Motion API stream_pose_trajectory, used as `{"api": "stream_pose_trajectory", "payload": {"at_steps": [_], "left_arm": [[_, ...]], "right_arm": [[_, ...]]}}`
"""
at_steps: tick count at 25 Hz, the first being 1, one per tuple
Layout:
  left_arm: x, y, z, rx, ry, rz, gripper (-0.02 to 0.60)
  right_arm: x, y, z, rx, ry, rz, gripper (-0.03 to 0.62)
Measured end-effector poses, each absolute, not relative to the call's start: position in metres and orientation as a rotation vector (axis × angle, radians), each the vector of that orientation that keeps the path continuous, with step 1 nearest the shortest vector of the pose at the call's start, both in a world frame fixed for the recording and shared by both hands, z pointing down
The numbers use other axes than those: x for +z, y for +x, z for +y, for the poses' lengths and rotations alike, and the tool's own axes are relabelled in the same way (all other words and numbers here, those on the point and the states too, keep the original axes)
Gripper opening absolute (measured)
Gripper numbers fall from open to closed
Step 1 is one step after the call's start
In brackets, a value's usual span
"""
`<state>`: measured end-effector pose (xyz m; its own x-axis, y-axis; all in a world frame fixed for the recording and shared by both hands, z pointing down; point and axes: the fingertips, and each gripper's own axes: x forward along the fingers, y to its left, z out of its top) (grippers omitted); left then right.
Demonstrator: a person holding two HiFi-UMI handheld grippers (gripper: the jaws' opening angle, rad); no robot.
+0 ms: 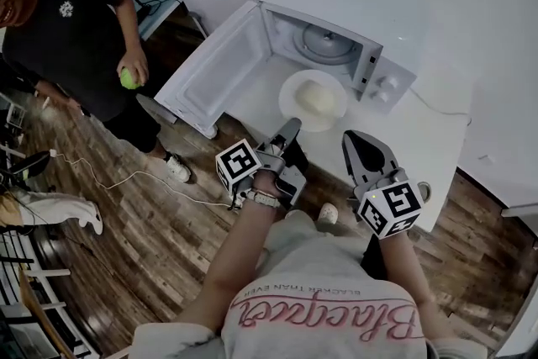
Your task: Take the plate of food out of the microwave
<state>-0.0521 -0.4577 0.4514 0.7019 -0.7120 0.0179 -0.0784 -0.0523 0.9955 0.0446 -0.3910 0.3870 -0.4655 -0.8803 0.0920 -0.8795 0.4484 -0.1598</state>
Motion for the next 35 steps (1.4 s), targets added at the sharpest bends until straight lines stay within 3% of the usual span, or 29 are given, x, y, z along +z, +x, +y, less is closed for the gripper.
{"api": "stream_pose_trajectory", "payload": {"at_steps": [16, 35], "left_arm": [[0.399, -0.07, -0.446, -0.581, 1.594, -0.607, 0.017], [0.338, -0.047, -0.465, -0.637, 1.619, -0.516, 0.017]], "right_arm": [[0.352, 0.038, -0.39, -0.195, -1.725, 2.645, 0.006], [0.313, 0.062, -0.421, -0.13, -1.784, 2.571, 0.006]]}}
